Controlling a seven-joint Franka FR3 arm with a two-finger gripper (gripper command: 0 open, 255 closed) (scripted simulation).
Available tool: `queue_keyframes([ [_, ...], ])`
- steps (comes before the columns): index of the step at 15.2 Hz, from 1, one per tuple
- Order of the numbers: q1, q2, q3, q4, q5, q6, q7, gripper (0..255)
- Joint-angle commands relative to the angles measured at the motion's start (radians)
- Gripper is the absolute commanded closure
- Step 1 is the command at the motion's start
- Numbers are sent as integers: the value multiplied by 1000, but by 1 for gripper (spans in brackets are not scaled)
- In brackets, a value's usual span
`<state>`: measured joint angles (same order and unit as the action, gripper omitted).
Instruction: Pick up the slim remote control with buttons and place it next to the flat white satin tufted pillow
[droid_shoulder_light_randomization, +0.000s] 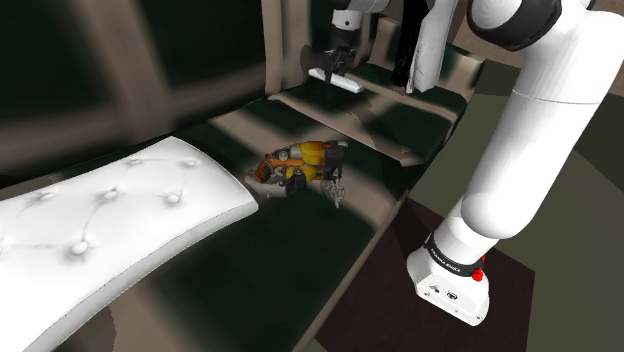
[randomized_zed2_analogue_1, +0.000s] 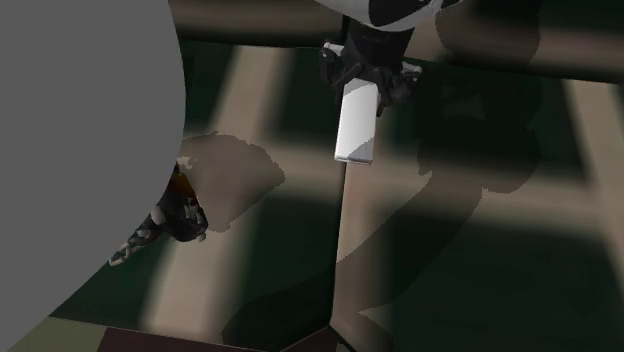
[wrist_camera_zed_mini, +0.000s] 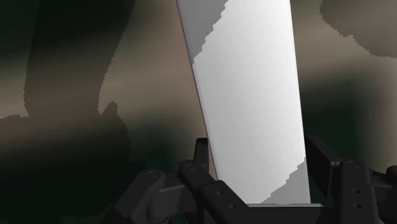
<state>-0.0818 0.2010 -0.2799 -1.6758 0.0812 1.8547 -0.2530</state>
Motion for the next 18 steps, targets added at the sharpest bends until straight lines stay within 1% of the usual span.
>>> queue_keyframes([
  [1,-1,-5,-1,19,-2,-24,0,255],
  [6,-2,-8,-2,72,-4,-80,2,255],
  [12,72,-202,44,-168,-56,-23,127,255],
  [18,126,-365,113,-353,-83,4,260,255],
])
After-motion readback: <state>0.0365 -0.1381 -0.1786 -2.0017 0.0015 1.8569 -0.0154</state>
